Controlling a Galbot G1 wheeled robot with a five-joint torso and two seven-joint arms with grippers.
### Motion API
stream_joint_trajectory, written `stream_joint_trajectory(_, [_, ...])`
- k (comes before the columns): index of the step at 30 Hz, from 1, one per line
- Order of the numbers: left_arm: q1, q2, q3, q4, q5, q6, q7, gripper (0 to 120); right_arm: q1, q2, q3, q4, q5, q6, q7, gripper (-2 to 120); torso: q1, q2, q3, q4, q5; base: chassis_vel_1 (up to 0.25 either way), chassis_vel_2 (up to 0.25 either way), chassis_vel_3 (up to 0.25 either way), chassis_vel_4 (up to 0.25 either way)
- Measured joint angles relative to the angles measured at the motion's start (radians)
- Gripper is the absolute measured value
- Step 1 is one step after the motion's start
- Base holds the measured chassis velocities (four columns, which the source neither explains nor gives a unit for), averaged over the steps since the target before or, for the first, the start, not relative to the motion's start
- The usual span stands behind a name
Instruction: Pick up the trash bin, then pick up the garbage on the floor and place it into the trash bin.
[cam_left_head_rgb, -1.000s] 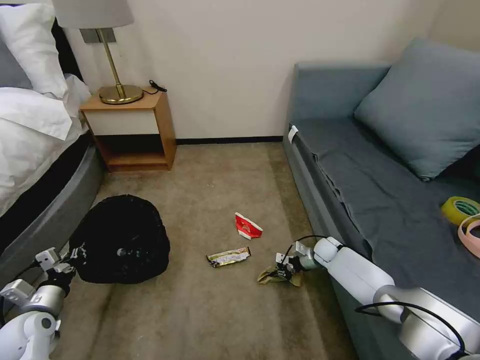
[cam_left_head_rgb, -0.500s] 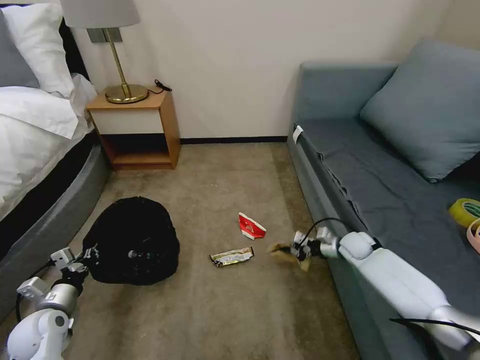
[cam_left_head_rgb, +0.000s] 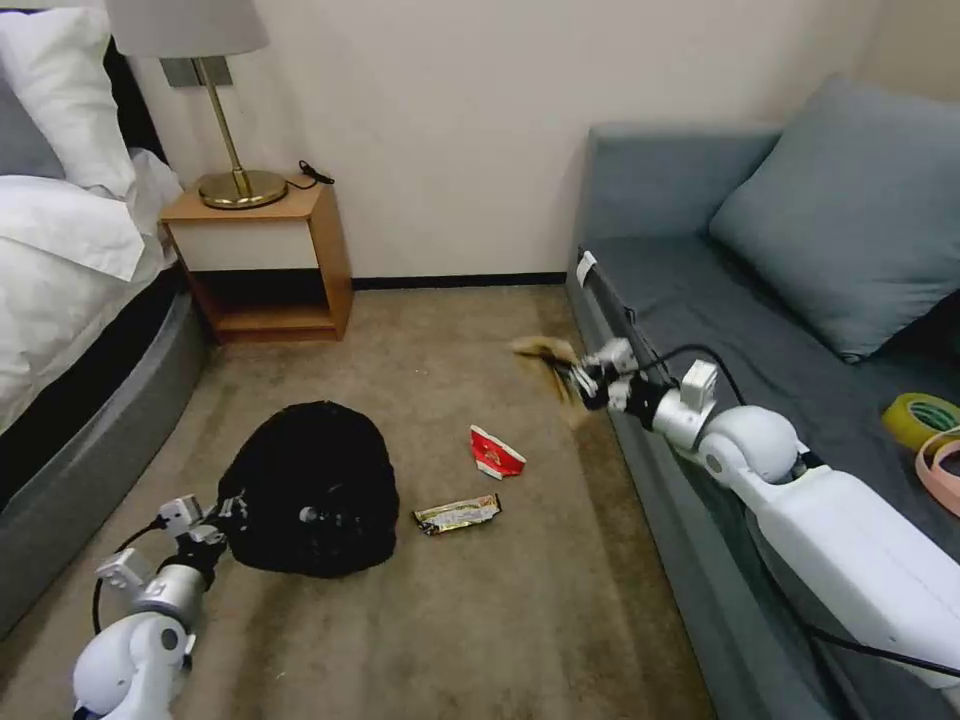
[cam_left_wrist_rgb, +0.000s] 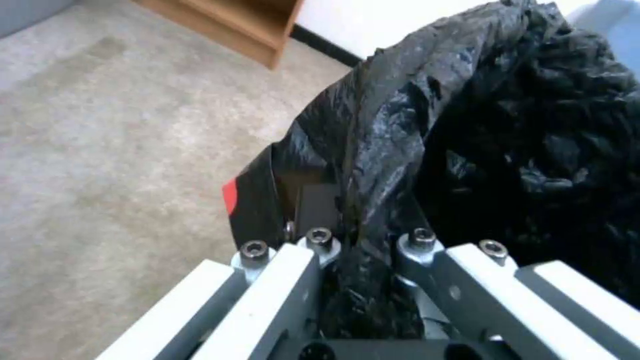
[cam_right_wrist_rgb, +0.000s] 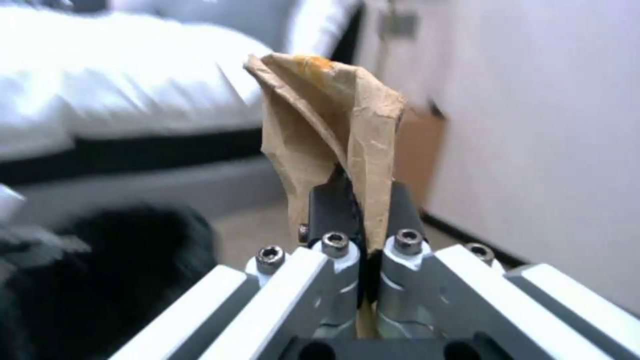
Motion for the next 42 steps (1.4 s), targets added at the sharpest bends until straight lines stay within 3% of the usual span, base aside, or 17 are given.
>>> stream_joint_trajectory(5, [-0.001, -0.003, 0.031, -0.049, 0.009, 0.012, -0.021, 4, 0.018, 0.043, -0.137, 0.132, 0.038, 0.006, 0.078, 0, 0.0, 0.0, 0.0, 0.0001, 0.0005, 0.0, 0.0, 0.0, 0.0])
stream_joint_trajectory(10, [0.004, -0.003, 0.043, -0.069, 0.009, 0.016, -0.027, 4, 0.058, 0.089, -0.25, 0.138, 0.018, 0.01, 0.103, 0, 0.0, 0.0, 0.0, 0.0, 0.0001, 0.0, 0.0, 0.0, 0.0])
stream_joint_trajectory(19, [0.008, -0.005, 0.058, -0.089, 0.007, 0.025, -0.033, 4, 0.168, 0.223, -0.423, 0.01, -0.034, 0.032, 0.121, 0, 0.0, 0.0, 0.0, 0.0002, 0.0, 0.0, 0.0, 0.0, 0.0])
stream_joint_trajectory(20, [0.008, -0.005, 0.059, -0.089, 0.005, 0.028, -0.035, 4, 0.192, 0.275, -0.456, -0.033, -0.044, 0.039, 0.121, 0, 0.0, 0.0, 0.0, 0.0002, 0.0, 0.0, 0.0, 0.0, 0.0])
stream_joint_trajectory(36, [0.004, -0.017, 0.053, -0.097, -0.01, 0.036, -0.046, 4, 0.201, 0.466, -0.547, -0.235, -0.155, 0.098, 0.085, 0, 0.0, 0.0, 0.0, 0.0003, 0.0001, 0.0, 0.0, 0.0, 0.0])
stream_joint_trajectory(42, [0.004, -0.015, 0.049, -0.102, -0.021, 0.038, -0.047, 4, 0.197, 0.49, -0.547, -0.298, -0.193, 0.123, 0.076, 1, 0.0, 0.0, 0.0, 0.0002, 0.0002, 0.0, 0.0, 0.0, 0.0])
